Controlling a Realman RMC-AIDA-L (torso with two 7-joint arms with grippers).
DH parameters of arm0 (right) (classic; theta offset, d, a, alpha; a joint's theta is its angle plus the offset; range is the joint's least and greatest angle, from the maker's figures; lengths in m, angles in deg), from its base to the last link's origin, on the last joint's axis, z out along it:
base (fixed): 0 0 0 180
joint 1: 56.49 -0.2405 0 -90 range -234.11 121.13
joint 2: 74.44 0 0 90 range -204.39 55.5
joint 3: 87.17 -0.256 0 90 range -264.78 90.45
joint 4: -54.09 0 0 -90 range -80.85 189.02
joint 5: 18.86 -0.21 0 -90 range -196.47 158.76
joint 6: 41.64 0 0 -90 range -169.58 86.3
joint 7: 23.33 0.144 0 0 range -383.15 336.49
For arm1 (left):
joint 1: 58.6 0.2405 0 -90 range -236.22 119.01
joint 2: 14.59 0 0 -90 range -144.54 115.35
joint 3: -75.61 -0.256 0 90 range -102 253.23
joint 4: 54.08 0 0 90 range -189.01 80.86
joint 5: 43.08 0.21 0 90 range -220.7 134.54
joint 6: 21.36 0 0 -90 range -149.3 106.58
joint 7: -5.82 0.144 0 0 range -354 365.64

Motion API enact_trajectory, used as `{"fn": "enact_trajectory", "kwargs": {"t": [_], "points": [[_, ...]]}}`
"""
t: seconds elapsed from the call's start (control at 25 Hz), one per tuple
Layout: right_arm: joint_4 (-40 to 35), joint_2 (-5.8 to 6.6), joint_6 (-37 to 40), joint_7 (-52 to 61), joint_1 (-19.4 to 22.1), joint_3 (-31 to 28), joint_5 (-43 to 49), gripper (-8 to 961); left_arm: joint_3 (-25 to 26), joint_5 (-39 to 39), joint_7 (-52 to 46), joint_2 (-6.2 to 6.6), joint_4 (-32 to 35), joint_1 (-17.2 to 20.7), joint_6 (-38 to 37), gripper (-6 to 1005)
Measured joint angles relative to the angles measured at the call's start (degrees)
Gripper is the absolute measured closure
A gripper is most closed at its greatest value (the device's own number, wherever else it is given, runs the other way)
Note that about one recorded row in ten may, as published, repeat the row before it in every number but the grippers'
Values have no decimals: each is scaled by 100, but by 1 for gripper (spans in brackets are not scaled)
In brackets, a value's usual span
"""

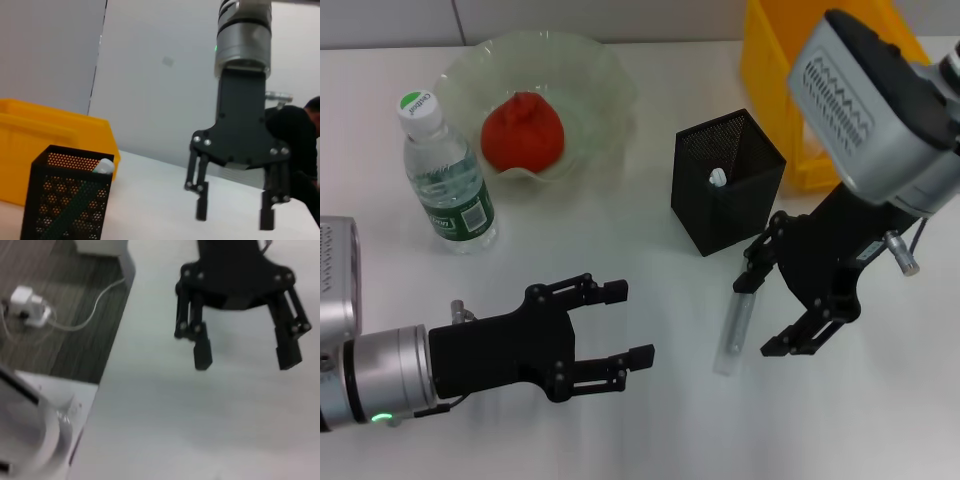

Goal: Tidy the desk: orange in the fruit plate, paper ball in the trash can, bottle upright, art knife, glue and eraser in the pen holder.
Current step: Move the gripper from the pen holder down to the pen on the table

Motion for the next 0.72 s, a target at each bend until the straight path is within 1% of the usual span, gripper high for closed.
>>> {"fn": "enact_trajectory", "kwargs": {"t": [0.08, 0.12, 0.36, 0.44, 0.48, 0.52, 0.72], "points": [[139, 1, -124, -463, -104, 120, 132, 255, 5, 0, -7, 0, 2, 1, -17, 197], [139, 1, -124, -463, -104, 120, 132, 255, 5, 0, -7, 0, 2, 1, -17, 197], [798, 2, -648, -1429, -348, 367, 316, 265, 95, -19, -47, -22, -29, 28, 24, 197], [934, -3, -764, -1645, -394, 489, 341, 269, 153, -27, -73, -32, -29, 55, 28, 197], [996, -11, -892, -1810, -412, 674, 351, 272, 153, -27, -73, -32, -29, 55, 28, 197], [996, -11, -892, -1810, -412, 674, 351, 274, 279, -37, -105, -51, -33, 121, 31, 197], [1049, -21, -1213, -2058, -395, 1182, 354, 284, 338, -37, -170, -90, -36, 160, 40, 197]]}}
